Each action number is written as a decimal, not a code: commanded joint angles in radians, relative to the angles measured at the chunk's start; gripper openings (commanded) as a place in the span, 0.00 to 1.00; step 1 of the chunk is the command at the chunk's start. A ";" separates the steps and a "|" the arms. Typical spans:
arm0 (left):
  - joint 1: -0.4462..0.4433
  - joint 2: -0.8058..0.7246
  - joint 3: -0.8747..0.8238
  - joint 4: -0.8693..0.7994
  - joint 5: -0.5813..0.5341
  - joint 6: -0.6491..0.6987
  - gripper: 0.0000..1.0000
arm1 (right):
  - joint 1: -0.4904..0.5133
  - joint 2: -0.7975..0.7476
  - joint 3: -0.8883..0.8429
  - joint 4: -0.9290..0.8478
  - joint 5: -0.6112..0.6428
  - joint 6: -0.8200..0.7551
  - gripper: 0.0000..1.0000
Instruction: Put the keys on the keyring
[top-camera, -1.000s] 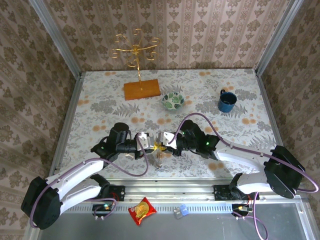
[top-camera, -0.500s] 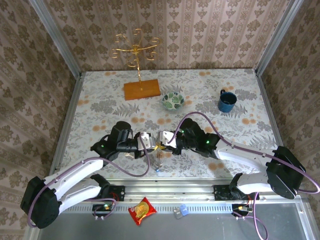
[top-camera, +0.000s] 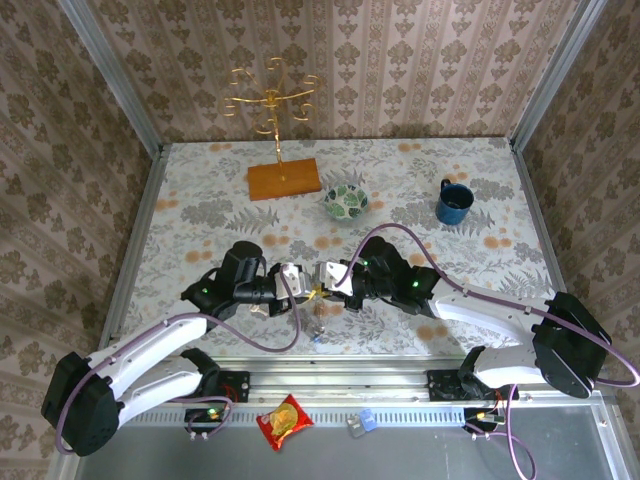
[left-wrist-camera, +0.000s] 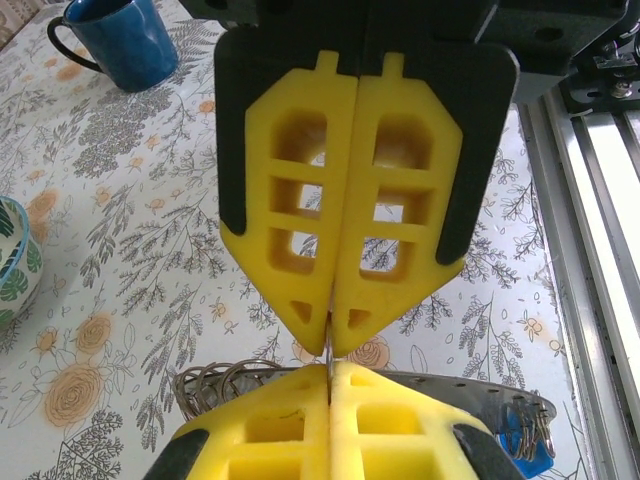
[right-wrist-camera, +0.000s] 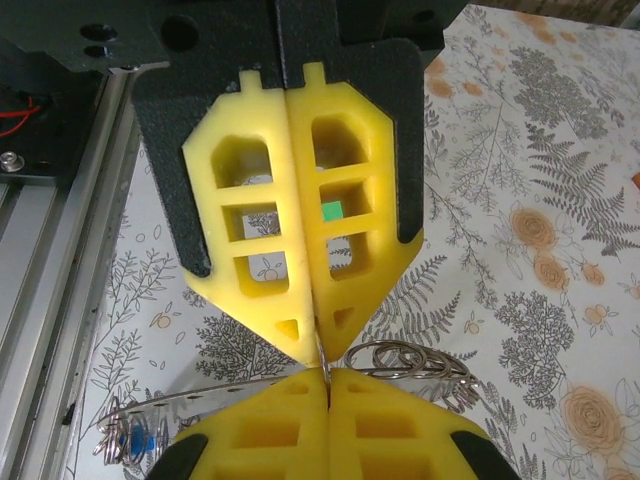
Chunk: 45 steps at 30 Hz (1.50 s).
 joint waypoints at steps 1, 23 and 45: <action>-0.006 0.001 0.023 0.025 0.022 -0.014 0.06 | 0.006 0.014 0.031 0.002 -0.009 0.002 0.00; 0.008 -0.013 -0.092 0.234 0.021 -0.085 0.13 | -0.009 0.017 0.016 0.052 -0.071 0.047 0.00; 0.015 -0.286 -0.025 -0.023 -0.367 -0.139 0.00 | -0.085 -0.218 -0.179 0.157 0.145 0.403 0.40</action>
